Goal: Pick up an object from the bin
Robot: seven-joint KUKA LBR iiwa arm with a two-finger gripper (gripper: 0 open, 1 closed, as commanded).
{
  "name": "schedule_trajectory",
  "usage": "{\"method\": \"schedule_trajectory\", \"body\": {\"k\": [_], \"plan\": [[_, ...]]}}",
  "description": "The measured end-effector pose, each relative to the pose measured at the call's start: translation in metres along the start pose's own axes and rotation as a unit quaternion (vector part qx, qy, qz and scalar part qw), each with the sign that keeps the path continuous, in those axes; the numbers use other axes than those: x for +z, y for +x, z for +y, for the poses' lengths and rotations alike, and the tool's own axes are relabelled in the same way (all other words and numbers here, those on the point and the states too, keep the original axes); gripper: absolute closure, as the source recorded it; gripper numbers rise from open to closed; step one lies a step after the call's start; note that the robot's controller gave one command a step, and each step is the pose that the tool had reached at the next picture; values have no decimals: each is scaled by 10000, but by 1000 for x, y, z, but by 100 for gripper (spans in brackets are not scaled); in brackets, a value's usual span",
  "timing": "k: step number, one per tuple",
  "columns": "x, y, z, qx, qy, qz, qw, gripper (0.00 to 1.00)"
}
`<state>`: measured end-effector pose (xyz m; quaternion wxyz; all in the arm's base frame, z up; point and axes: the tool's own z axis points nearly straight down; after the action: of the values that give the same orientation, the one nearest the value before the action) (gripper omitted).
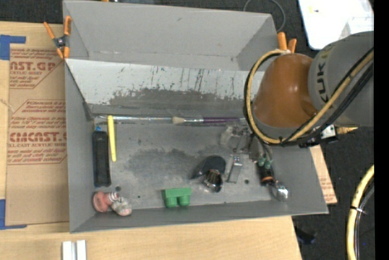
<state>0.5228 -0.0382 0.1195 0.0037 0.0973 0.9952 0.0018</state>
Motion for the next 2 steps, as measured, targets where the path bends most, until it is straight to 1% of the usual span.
{"method": "schedule_trajectory", "body": {"k": [1, 2], "plan": [[40, -4, -10, 861, -3, -12, 9963, 0], [46, -39, 1, 882, -1, 41, 9961, 0]]}}
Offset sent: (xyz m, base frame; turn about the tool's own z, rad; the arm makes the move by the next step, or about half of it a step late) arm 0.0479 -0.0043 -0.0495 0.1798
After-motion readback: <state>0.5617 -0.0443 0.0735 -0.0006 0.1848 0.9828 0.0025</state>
